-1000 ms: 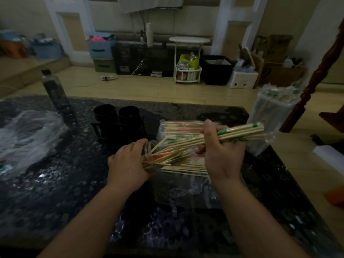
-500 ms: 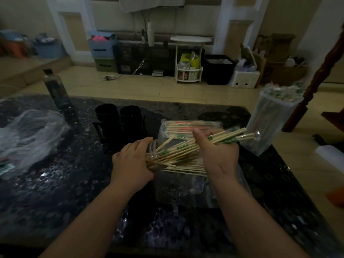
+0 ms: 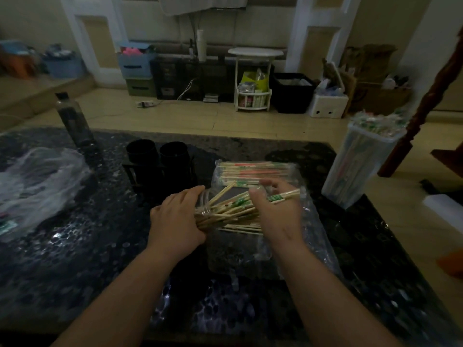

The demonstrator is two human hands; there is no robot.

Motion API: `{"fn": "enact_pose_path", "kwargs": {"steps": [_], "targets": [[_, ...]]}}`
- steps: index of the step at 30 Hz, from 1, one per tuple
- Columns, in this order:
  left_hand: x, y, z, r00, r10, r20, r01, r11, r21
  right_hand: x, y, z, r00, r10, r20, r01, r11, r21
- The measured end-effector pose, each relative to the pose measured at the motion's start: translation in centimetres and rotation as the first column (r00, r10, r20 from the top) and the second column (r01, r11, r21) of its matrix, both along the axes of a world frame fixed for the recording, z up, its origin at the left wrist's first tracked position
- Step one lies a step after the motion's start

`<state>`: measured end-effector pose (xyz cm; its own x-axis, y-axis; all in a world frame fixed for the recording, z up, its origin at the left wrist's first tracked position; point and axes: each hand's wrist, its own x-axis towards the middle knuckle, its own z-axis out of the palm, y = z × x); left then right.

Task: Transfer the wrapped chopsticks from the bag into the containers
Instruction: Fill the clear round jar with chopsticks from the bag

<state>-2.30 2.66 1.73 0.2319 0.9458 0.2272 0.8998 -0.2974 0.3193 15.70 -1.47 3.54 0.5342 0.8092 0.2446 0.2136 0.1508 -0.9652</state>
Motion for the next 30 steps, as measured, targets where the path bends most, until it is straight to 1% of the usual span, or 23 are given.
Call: {"fn": "enact_pose_path", "kwargs": {"steps": [1,3,4,5,6,7,8,9,10,11,13,15,19,22,24,25,26,27,29,30], "targets": [[0.0,0.0,0.0,1.000,0.002,0.000,-0.002,1.000,-0.004,0.2,0.0,-0.1,0.999,-0.012,-0.035,0.012,1.000,0.014],[-0.1,-0.1,0.1,1.000,0.003,0.003,-0.003,1.000,0.002,0.5,-0.4,0.3,0.984,-0.103,-0.142,0.121,0.984,0.130],[-0.1,-0.1,0.1,1.000,0.002,0.005,-0.002,1.000,0.006,0.5,-0.6,0.5,0.974,-0.131,-0.184,0.168,0.965,0.203],[0.0,-0.1,0.1,1.000,0.000,0.004,0.000,1.000,0.009,0.3,-0.9,0.8,0.968,-0.147,-0.205,0.196,0.950,0.243],[0.0,-0.1,0.1,1.000,0.001,0.000,-0.001,1.000,0.012,0.2,-0.9,0.8,0.971,-0.150,-0.186,0.192,0.953,0.233],[0.0,0.0,0.1,1.000,0.004,-0.005,-0.004,1.000,0.014,0.1,-0.7,0.5,0.985,-0.144,-0.093,0.159,0.970,0.182],[0.0,0.0,0.1,1.000,0.008,-0.012,-0.007,1.000,0.014,0.0,-0.4,0.2,0.993,-0.101,0.053,0.096,0.991,0.090],[0.0,0.0,0.1,1.000,0.009,-0.019,-0.008,1.000,0.012,0.1,-0.2,-0.3,0.983,-0.027,0.181,0.031,0.999,-0.021],[0.1,0.0,0.1,1.000,0.004,-0.027,-0.004,1.000,0.012,0.2,0.0,-0.8,0.969,0.055,0.242,-0.026,0.992,-0.124],[0.1,-0.1,0.1,0.999,-0.005,-0.036,0.005,1.000,0.016,0.2,0.1,-1.1,0.962,0.113,0.249,-0.061,0.977,-0.207],[0.2,-0.1,0.0,0.999,-0.014,-0.044,0.015,1.000,0.021,0.3,0.1,-1.3,0.978,0.125,0.168,-0.080,0.964,-0.254],[0.1,-0.1,0.1,0.999,-0.005,-0.041,0.006,1.000,0.016,0.4,-0.2,-0.9,0.987,0.121,0.105,-0.096,0.970,-0.222],[0.0,-0.1,0.2,1.000,0.017,-0.016,-0.017,1.000,0.012,1.0,0.0,-0.6,0.989,0.092,0.120,-0.074,0.987,-0.142],[0.0,-0.1,0.3,1.000,0.028,0.002,-0.028,1.000,-0.006,1.6,0.1,-0.5,0.999,-0.016,0.029,0.018,0.997,-0.078],[0.0,-0.1,0.2,0.999,0.048,0.010,-0.048,0.999,-0.016,2.2,0.0,-0.4,0.994,-0.104,0.027,0.106,0.990,-0.093],[-0.1,0.0,0.3,0.998,0.063,0.013,-0.063,0.998,-0.023,2.6,0.1,-0.4,0.993,-0.110,0.037,0.114,0.983,-0.146],[-0.1,0.1,0.3,0.997,0.078,0.017,-0.077,0.997,-0.031,3.1,0.1,-0.3,0.997,-0.071,0.043,0.079,0.971,-0.228],[-0.2,0.1,0.3,0.996,0.089,0.023,-0.088,0.995,-0.036,3.4,0.0,-0.2,0.999,0.013,0.040,0.001,0.942,-0.335],[-0.3,0.2,0.3,0.994,0.103,0.034,-0.101,0.994,-0.042,3.6,-0.2,-0.4,0.973,0.227,0.038,-0.169,0.816,-0.553],[-0.3,0.2,0.2,0.993,0.108,0.037,-0.106,0.993,-0.046,3.5,-0.4,-0.6,0.949,0.309,0.054,-0.207,0.745,-0.635]]}}
